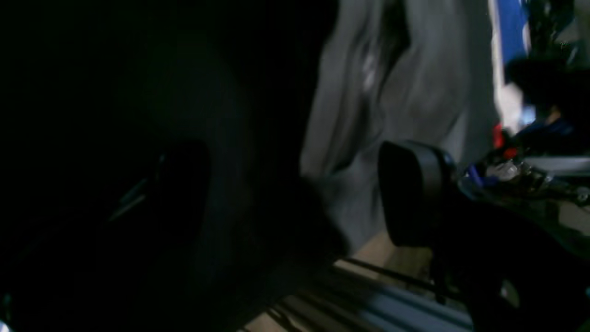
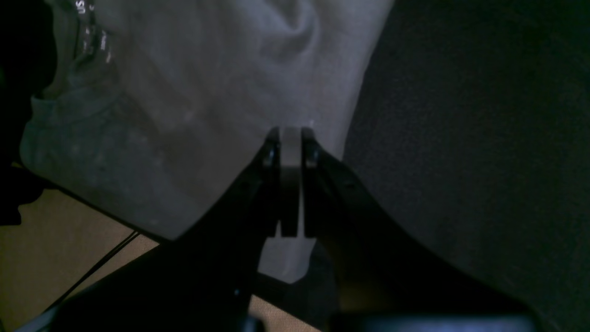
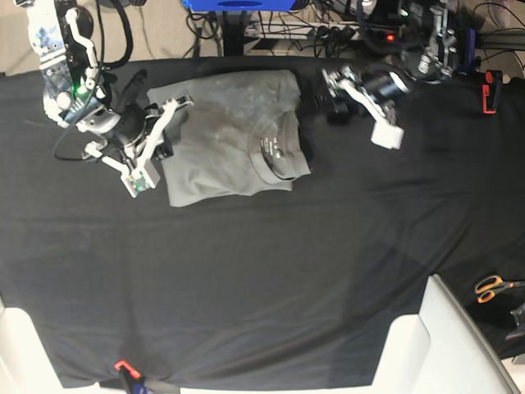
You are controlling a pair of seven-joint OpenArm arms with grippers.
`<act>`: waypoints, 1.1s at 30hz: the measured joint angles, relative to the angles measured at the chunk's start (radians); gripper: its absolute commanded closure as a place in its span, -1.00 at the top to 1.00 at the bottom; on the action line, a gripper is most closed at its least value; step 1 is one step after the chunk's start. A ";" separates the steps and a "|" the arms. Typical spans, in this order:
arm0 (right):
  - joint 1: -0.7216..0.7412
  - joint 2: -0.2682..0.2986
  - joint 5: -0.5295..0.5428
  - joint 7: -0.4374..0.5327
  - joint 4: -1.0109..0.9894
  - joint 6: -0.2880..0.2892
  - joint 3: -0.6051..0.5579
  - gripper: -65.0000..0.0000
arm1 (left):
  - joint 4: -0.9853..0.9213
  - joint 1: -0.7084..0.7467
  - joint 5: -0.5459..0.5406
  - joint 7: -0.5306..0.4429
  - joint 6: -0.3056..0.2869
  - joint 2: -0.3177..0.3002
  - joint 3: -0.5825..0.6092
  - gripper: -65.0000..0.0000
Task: Fold the T-shirt properly
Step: 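Move the left gripper to the folded shirt's edge, right gripper withdrawing, then grasp the folded shirt edge with the left gripper and tuck it under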
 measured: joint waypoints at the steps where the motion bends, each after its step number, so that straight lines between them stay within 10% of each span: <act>1: 0.000 0.000 0.000 -0.001 0.000 0.000 0.000 -1.00 | -0.002 -0.003 0.010 -0.003 -0.001 0.012 0.000 0.70; 17: -0.031 -0.008 0.000 0.006 0.000 0.003 0.136 -1.00 | -0.232 -0.227 0.076 -0.044 -0.026 0.115 0.139 0.61; 23: -0.050 -0.011 0.000 0.006 0.000 0.000 0.268 -1.00 | -0.250 -0.260 0.121 -0.002 0.001 0.119 0.196 -1.00; 33: -0.083 -0.010 0.000 0.006 0.000 0.000 0.343 -1.00 | -0.185 -0.395 0.114 0.305 0.123 0.014 0.202 -1.00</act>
